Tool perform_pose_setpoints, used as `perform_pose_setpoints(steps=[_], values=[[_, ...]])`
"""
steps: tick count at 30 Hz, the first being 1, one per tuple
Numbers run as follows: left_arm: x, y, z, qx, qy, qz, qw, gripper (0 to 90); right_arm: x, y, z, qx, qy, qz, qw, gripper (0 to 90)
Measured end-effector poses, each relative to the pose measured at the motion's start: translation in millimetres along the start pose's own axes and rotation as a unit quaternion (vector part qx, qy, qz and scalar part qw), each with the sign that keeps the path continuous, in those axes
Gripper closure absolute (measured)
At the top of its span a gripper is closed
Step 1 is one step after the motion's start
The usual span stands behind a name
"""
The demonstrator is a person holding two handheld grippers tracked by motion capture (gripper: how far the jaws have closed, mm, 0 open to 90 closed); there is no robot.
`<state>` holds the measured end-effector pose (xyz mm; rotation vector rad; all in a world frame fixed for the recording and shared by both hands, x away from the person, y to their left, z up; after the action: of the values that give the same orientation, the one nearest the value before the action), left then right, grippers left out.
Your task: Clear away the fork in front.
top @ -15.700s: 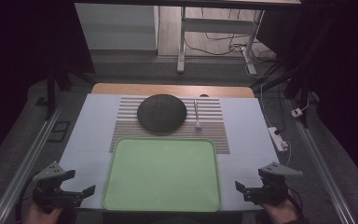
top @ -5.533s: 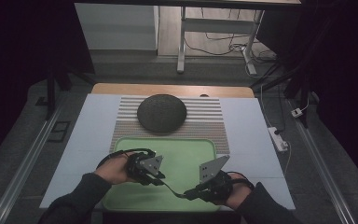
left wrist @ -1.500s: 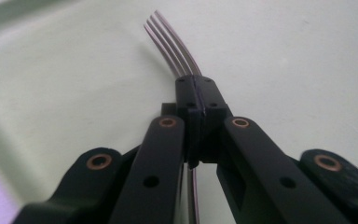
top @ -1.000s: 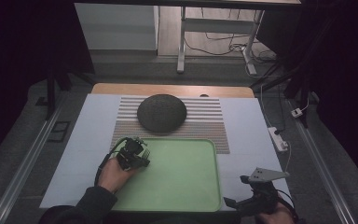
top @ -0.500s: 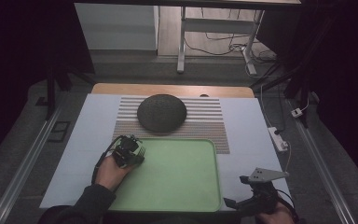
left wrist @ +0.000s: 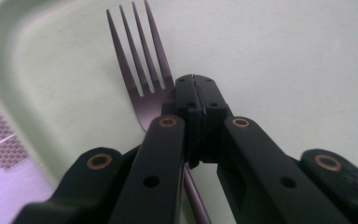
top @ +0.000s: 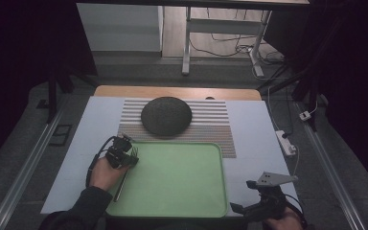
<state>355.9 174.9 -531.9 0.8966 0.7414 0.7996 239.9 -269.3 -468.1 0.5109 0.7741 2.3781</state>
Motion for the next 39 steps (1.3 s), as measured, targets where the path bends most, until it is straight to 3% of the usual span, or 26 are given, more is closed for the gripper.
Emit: perform_pose_setpoints(steps=[8,12,24,31,34,36,39], values=[[0.1,0.5,-0.2,-0.001,0.006,-0.007,1.0,84.7,0.0,-0.6,0.1,0.001,0.0,0.0,1.0,0.0],[-3.1,2.6,0.7,-0.011,-0.004,-0.002,0.9999,74.7,-1.1,-0.3,0.1,0.0,-0.006,0.003,1.0,0.0],[-12.7,18.8,0.6,-0.054,-0.036,-0.021,0.9977,54.7,-1.3,-0.4,0.0,0.001,-0.007,0.005,1.0,0.0],[-16.2,28.8,-3.1,-0.086,-0.05,-0.06,0.9932,33.7,-1.0,-0.4,0.1,0.001,-0.006,0.005,1.0,0.0],[-18.5,34.9,-5.7,-0.093,-0.043,-0.066,0.9926,23.6,-0.9,-0.5,0.0,0.001,-0.005,0.005,1.0,0.0],[-19.2,39.9,-8.4,-0.104,-0.038,-0.079,0.9907,17.8,-0.9,-0.4,0.0,0.001,-0.005,0.005,1.0,0.0],[-20.0,47.5,-12.2,-0.118,-0.043,-0.081,0.9887,11.3,-0.7,-0.6,0.2,0.003,-0.005,0.005,1.0,0.0]])
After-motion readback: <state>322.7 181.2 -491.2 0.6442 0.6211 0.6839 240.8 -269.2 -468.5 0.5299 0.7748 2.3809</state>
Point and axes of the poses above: each handheld gripper's, and its own axes: y roughly backward along the jaws, z roughly out of its top, x roughly to its left, the point moved 2 cm from there along -y, roughly forward along the jaws, and after that the axes turned 3 degrees about -x, right-handed, at the moved point
